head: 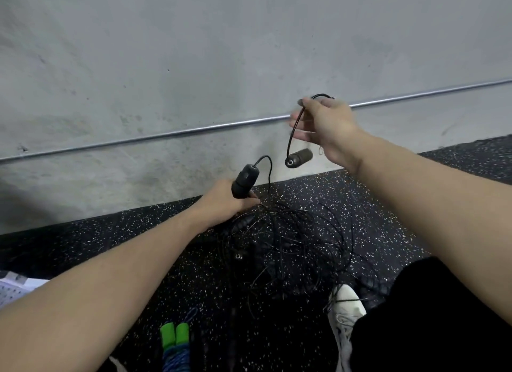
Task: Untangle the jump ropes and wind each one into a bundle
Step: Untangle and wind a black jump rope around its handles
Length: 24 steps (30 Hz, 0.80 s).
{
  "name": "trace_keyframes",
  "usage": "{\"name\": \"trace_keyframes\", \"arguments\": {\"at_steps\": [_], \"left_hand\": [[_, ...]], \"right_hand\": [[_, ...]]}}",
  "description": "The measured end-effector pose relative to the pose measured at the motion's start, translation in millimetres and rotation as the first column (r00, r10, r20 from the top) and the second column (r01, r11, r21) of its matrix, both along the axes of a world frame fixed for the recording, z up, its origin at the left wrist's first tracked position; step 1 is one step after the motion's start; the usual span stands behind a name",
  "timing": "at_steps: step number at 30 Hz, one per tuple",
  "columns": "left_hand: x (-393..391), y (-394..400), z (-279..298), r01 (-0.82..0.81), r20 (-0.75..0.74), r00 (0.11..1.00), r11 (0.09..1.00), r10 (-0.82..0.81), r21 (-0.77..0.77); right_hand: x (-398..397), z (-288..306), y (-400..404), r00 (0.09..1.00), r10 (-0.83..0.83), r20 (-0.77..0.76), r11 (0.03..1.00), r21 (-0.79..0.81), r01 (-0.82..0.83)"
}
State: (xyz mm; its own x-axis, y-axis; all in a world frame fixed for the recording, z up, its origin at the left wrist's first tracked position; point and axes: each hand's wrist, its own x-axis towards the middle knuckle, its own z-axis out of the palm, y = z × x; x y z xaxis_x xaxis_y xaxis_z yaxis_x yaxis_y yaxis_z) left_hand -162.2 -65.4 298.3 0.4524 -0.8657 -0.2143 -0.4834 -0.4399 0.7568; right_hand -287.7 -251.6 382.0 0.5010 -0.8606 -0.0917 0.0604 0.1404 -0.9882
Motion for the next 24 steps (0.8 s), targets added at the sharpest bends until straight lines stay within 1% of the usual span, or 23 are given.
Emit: {"name": "trace_keyframes", "arguments": {"at_steps": [2,3,5,7,9,12,13,15,16,17,19,21,22,24], "left_hand": [[1.0,0.5,-3.1,-0.008,-0.036,0.999,1.000,0.008,0.009],[2.0,0.3,-4.4,-0.037,-0.074,0.997,0.999,0.036,-0.012],[3.9,-2.3,-4.8,-0.168,-0.174,0.974,0.979,0.146,-0.118],[5.0,-6.1,-0.6,-0.295,-0.300,0.928,0.926,0.220,-0.235],[4.8,-9.8,4.9,-0.326,-0.456,0.874,0.896,0.164,-0.303],[-2.4,-9.2,11.8,-0.239,-0.564,0.825,0.922,0.027,-0.304],[-4.9,-7.5,13.4,-0.218,-0.609,0.793,0.929,-0.008,-0.297],[-7.0,-2.7,16.2,-0.220,-0.718,0.694,0.933,-0.055,-0.284],[-6.4,0.1,17.2,-0.221,-0.751,0.656,0.932,-0.076,-0.287],[-5.0,2.7,17.6,-0.212,-0.760,0.643,0.931,-0.095,-0.296],[-3.1,6.2,17.7,-0.198,-0.746,0.656,0.929,-0.112,-0.313],[-3.3,7.1,18.8,-0.263,-0.742,0.668,0.916,-0.054,-0.303],[-3.0,7.4,20.1,-0.311,-0.742,0.670,0.901,-0.018,-0.302],[0.6,9.1,23.6,-0.393,-0.743,0.669,0.861,0.028,-0.322]], "right_hand": [[-2.5,-0.5,0.8,1.000,0.017,0.018,1.000,0.018,-0.017],[-2.8,-0.2,2.0,0.999,0.035,0.021,0.999,0.027,-0.035],[-2.8,0.5,6.9,0.996,0.089,-0.003,0.995,0.034,-0.089],[-2.1,0.1,14.6,0.987,0.158,-0.035,0.987,0.040,-0.156],[-0.3,0.0,22.8,0.979,0.202,-0.023,0.978,0.058,-0.200],[6.5,3.3,31.6,0.973,0.204,0.106,0.967,0.132,-0.217],[9.2,5.2,34.1,0.969,0.193,0.156,0.964,0.155,-0.217],[14.6,8.3,38.5,0.959,0.157,0.238,0.959,0.196,-0.206],[17.1,9.4,40.2,0.955,0.133,0.265,0.956,0.218,-0.194],[19.7,10.1,41.7,0.953,0.110,0.282,0.954,0.240,-0.181],[24.7,10.4,44.4,0.953,0.084,0.292,0.945,0.281,-0.169],[28.8,9.0,47.0,0.961,0.098,0.258,0.938,0.299,-0.176],[29.8,7.3,49.2,0.970,0.133,0.205,0.938,0.289,-0.190],[29.5,1.8,56.9,0.960,0.281,0.009,0.934,0.228,-0.275]]}}
